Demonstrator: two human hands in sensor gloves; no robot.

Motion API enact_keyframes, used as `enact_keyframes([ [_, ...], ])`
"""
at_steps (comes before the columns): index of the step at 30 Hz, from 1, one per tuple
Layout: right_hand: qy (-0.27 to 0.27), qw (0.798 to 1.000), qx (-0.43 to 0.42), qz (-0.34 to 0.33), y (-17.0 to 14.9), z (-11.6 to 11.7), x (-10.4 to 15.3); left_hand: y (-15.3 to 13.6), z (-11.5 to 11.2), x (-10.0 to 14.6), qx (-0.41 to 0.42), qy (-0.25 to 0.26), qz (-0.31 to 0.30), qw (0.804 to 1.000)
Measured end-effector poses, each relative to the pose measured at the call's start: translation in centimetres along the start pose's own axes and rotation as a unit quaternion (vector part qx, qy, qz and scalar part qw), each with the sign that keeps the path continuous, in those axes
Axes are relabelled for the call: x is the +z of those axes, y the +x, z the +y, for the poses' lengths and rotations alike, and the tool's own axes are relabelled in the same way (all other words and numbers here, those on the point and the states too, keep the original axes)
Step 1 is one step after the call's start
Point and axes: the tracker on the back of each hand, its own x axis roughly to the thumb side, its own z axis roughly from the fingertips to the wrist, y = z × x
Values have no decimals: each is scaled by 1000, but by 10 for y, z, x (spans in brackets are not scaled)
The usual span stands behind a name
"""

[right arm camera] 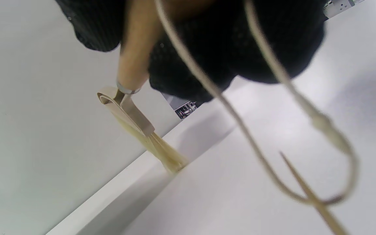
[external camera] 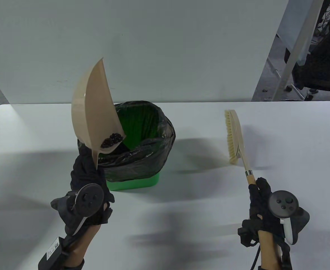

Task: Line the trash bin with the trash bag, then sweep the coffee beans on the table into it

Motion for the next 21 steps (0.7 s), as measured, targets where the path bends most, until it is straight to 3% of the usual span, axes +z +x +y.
enact_keyframes([
  [13, 0, 1000, 2, -2, 0, 1, 0, 8, 4, 2, -102, 50, -48, 992],
  [21, -1, 1000, 3, -3, 0, 1, 1, 7, 5, 3, -98, 53, -38, 993],
])
